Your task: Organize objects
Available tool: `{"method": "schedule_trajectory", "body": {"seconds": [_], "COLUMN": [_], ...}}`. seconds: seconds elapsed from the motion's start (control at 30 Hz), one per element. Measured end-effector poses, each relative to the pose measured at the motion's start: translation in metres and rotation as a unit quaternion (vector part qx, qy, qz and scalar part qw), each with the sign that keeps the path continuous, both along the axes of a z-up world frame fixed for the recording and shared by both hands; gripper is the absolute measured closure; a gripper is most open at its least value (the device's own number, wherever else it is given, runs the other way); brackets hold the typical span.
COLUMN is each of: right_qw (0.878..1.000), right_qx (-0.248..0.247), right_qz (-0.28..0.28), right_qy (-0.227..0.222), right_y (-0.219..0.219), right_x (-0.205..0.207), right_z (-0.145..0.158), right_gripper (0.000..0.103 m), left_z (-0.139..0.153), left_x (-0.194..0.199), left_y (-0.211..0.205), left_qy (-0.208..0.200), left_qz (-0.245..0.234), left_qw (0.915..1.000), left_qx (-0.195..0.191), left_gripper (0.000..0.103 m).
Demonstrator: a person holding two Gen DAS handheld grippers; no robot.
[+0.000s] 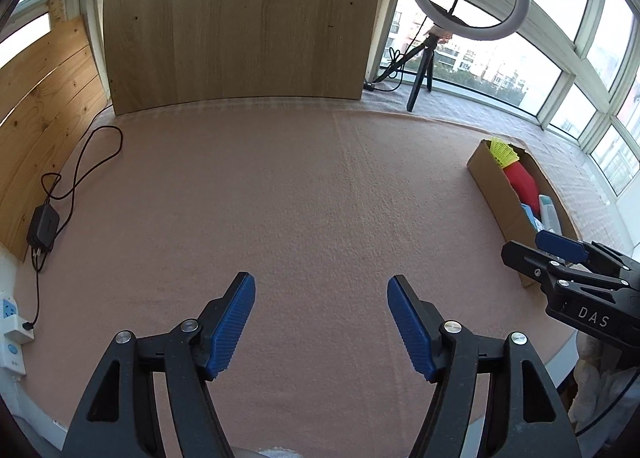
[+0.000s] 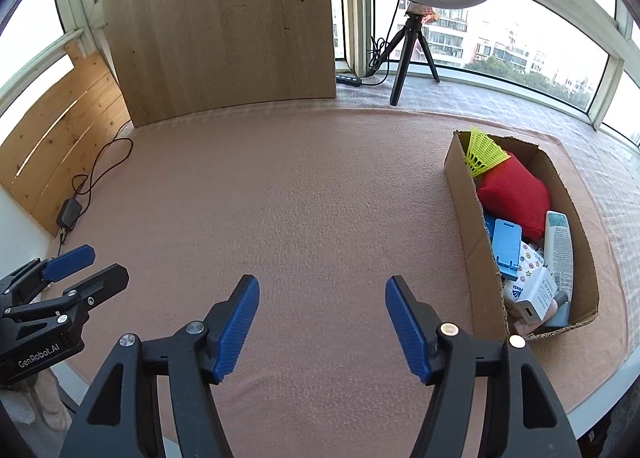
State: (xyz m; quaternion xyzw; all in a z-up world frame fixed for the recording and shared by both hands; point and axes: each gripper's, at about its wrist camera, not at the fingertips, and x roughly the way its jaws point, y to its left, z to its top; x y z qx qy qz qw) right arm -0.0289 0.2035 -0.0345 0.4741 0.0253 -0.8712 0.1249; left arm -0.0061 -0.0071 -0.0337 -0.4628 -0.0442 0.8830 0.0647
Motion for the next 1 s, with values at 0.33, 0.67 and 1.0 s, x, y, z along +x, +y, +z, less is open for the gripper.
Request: {"method": "schedule_trajectory", "body": {"seconds": [0.33,0.67,1.0], "right_qw": [1.0,1.0,1.0], "right_qx": [0.014,0.022,0.026], "right_qz": [0.01,0.008,0.008], "right_qy": [0.008,0.006,0.004], "right_y": [-0.022,-0.028,-0.028], "right_x": [0.01,0.011,0.007], "right_z": [-0.003,-0.007,-0.008], "right_gripper": [0.04,0.04,0.039], "left_z": [0.001,-0.001,-0.005], "left_x": [0.01,0.005,-0.003], "left_y": [-0.017,-0.025,-0.017], "left_qy": [-0.004,-0.003,-0.005], "left_qz": [0.017,0.027,0.015], "left_qw": [0.9998,0.9994,0.9996], "left_qx": [-0.001,-0.02,-0.022], "left_gripper": [0.026,0.026,0.026]}}
